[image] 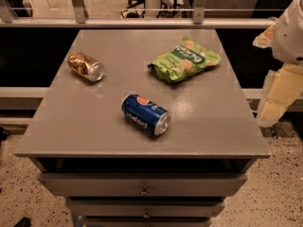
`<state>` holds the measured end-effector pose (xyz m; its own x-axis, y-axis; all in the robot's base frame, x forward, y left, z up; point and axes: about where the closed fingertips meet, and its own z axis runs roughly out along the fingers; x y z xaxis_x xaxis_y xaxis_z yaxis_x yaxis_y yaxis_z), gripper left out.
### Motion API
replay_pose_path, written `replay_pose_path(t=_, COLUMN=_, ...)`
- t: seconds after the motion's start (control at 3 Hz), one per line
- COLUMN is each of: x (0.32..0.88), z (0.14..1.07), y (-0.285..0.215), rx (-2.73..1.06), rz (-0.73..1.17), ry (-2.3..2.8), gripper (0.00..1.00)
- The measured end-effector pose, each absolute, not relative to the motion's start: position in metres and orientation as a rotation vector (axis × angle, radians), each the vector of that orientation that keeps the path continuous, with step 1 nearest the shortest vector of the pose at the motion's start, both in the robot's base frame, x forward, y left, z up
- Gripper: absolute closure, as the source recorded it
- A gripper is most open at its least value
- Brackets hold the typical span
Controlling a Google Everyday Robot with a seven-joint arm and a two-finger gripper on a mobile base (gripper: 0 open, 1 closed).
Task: Pick orange can
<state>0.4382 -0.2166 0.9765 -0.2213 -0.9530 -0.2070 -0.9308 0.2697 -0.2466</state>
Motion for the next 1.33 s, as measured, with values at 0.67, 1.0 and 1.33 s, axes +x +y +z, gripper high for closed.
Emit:
replay_pose_path(t=0.67, x=0.474, z=0.975, y=-0.181, rx=-1.688, rz=-0.001, ry=2.138, gripper=0.0)
replay_pose_path(t=1.0, x=0.518, z=0.965, y=-0.141, rx=-1.66, rz=0.059, ry=2.109, gripper=0.0)
replay_pose_path(t=1.33, x=0.564, z=0.952, y=-0.085, rx=-1.634, rz=0.122, ry=2.102, gripper=0.0)
